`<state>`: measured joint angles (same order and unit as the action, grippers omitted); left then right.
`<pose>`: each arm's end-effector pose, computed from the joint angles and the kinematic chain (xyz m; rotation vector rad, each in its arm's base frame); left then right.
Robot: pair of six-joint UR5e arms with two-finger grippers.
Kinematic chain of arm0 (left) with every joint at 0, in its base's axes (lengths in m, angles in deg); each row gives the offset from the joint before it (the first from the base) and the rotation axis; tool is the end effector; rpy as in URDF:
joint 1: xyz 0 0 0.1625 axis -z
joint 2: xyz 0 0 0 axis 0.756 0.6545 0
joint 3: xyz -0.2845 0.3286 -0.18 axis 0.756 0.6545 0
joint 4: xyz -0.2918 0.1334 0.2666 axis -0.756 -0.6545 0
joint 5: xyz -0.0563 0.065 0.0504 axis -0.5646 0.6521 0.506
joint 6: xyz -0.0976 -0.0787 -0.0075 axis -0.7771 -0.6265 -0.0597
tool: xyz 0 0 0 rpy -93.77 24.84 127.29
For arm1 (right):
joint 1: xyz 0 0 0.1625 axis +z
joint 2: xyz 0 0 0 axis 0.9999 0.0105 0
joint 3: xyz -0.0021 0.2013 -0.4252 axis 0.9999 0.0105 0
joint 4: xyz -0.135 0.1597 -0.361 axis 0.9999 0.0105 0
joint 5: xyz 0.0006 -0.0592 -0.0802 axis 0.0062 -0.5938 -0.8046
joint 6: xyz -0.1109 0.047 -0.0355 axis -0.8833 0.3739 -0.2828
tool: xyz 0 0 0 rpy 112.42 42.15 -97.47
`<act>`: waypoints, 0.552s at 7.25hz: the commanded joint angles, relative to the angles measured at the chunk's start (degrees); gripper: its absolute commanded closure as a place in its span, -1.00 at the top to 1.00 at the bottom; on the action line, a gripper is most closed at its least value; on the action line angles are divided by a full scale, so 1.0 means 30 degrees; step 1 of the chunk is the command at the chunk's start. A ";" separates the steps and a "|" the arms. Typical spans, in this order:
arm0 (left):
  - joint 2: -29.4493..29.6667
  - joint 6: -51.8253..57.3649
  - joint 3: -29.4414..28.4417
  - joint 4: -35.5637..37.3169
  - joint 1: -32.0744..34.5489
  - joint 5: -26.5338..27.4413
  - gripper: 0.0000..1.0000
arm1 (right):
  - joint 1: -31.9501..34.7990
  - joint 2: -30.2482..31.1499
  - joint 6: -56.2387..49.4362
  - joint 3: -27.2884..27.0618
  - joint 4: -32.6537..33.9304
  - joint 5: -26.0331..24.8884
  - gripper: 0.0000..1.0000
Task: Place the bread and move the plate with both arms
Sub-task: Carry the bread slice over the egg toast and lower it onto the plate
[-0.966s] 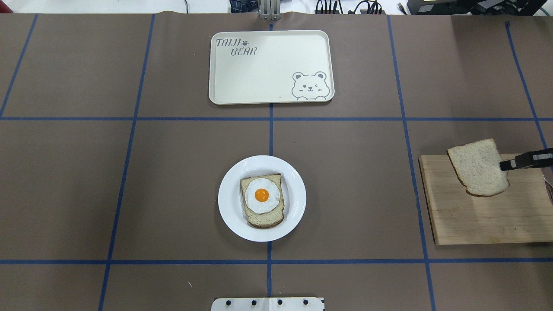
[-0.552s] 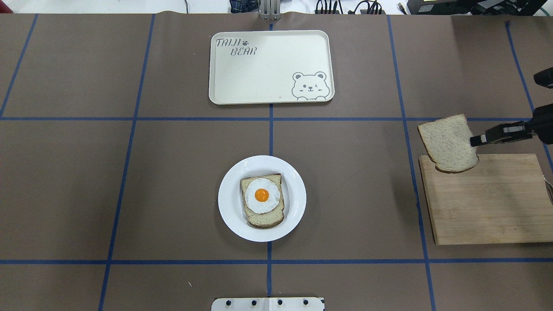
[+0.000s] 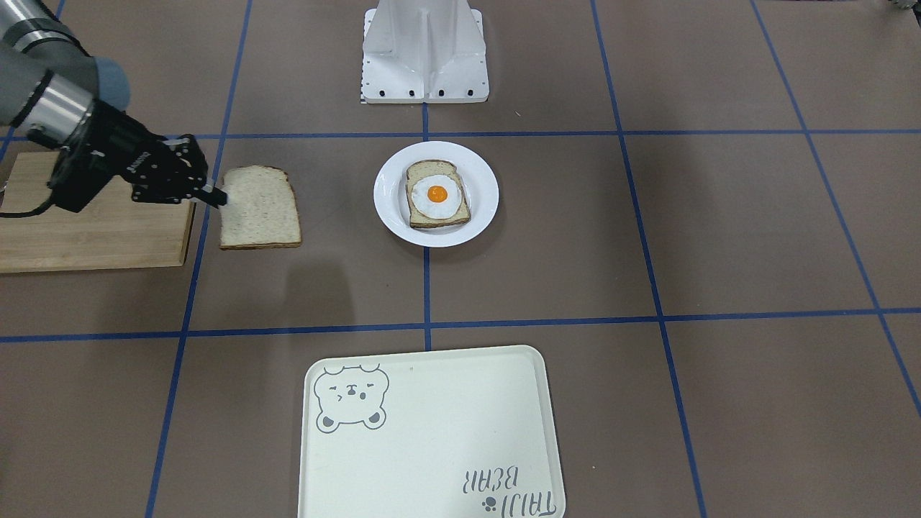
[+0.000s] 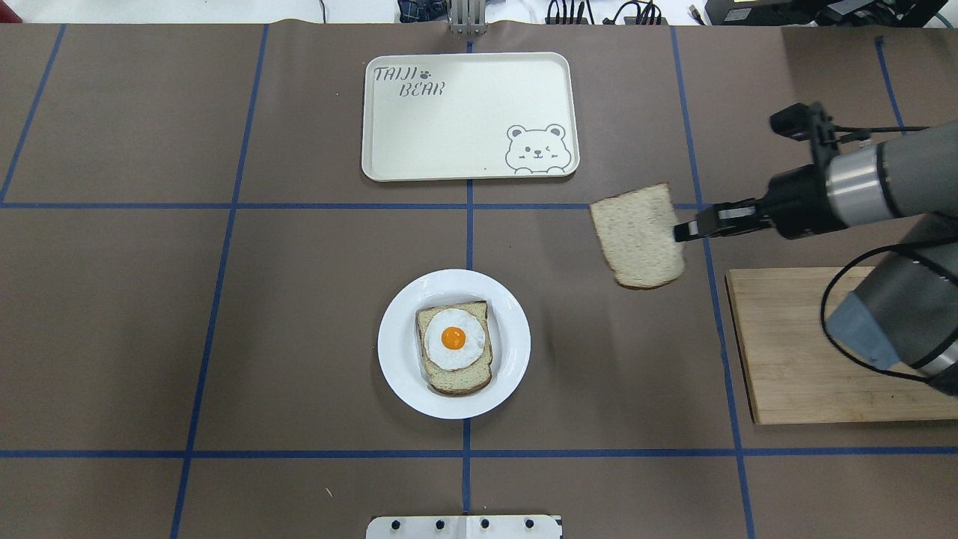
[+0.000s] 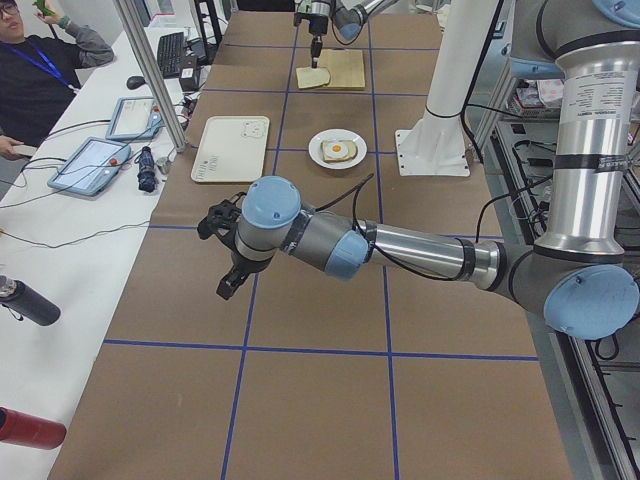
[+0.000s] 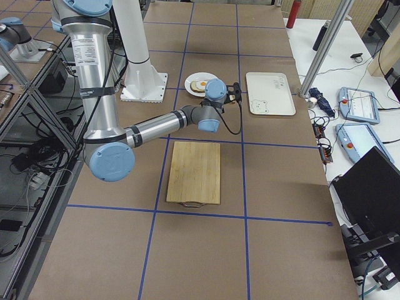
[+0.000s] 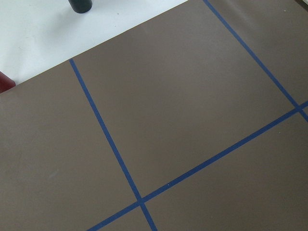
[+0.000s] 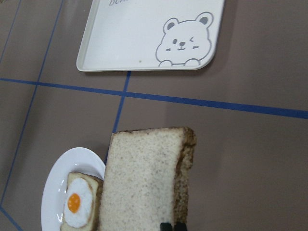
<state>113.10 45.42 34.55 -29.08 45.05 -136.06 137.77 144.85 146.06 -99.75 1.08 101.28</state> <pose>-0.0747 -0.5156 0.5903 0.5517 0.7936 0.3126 -0.3335 -0.4551 0.4035 0.2909 -1.4113 -0.0975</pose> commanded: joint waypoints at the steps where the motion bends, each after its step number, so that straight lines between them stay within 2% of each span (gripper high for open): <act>1: -0.0315 -0.0482 -0.0050 0.0003 -0.0012 -0.0022 0.98 | -0.3801 -0.1992 0.1451 -0.0012 0.0081 -0.4780 -1.00; 4: -0.0755 -0.0483 -0.0079 0.0003 -0.0012 0.0007 0.98 | -0.8957 -0.2905 0.1423 0.0280 0.0227 -1.0409 -1.00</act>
<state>111.42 44.00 34.35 -29.07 45.02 -136.05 117.23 137.23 150.32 -99.39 1.48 76.77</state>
